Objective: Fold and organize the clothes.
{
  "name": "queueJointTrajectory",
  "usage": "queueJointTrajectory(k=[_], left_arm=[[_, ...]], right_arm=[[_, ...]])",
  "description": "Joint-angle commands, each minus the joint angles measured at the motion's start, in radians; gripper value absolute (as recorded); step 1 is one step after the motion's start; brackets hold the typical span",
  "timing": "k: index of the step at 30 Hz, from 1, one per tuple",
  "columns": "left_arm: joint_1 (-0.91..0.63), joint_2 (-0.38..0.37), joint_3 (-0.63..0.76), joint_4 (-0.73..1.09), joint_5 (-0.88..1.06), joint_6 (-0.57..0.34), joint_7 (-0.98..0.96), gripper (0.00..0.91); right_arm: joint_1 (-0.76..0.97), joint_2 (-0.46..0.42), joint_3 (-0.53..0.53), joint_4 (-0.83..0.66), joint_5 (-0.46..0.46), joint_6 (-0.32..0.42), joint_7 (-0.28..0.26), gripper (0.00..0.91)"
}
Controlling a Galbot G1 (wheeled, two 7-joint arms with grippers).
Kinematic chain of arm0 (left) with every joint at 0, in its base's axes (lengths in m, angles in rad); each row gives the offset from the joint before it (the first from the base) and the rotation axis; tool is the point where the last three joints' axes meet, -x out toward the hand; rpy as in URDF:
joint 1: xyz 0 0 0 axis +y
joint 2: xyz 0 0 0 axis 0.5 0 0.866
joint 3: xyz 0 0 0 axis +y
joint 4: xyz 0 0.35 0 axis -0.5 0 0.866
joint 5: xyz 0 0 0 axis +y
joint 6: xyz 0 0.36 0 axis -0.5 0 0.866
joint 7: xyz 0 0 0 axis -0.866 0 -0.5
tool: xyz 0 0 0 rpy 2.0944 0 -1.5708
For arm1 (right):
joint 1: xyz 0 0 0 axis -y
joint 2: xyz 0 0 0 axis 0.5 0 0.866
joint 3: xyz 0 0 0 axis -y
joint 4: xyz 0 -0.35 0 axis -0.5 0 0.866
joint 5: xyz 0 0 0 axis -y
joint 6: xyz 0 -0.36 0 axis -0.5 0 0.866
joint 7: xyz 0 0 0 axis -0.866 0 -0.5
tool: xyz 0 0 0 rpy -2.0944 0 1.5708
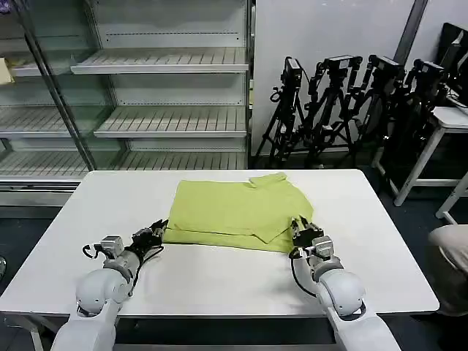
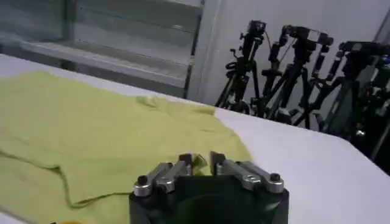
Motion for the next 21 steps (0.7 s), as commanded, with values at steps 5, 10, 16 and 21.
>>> queueJointTrajectory(k=[5, 10, 16, 21], left_arm=[[0.131, 0.034, -0.004, -0.182, 0.024, 0.063, -0.028, 0.907], [0.148, 0.028, 0.004, -0.166, 0.038, 0.064, -0.033, 0.907], [0.145, 0.026, 0.009, -0.161, 0.052, 0.065, -0.04, 0.907], [0.145, 0.023, 0.015, -0.152, 0.048, 0.065, -0.075, 0.01]], right_arm=[[-0.17, -0.063, 0.07, 0.211, 0.084, -0.045, 0.012, 0.907], [-0.265, -0.08, 0.114, 0.253, 0.104, -0.06, 0.015, 0.907], [-0.304, -0.084, 0.125, 0.265, 0.133, -0.061, 0.014, 0.786], [-0.303, -0.097, 0.12, 0.248, 0.184, -0.061, -0.022, 0.0]])
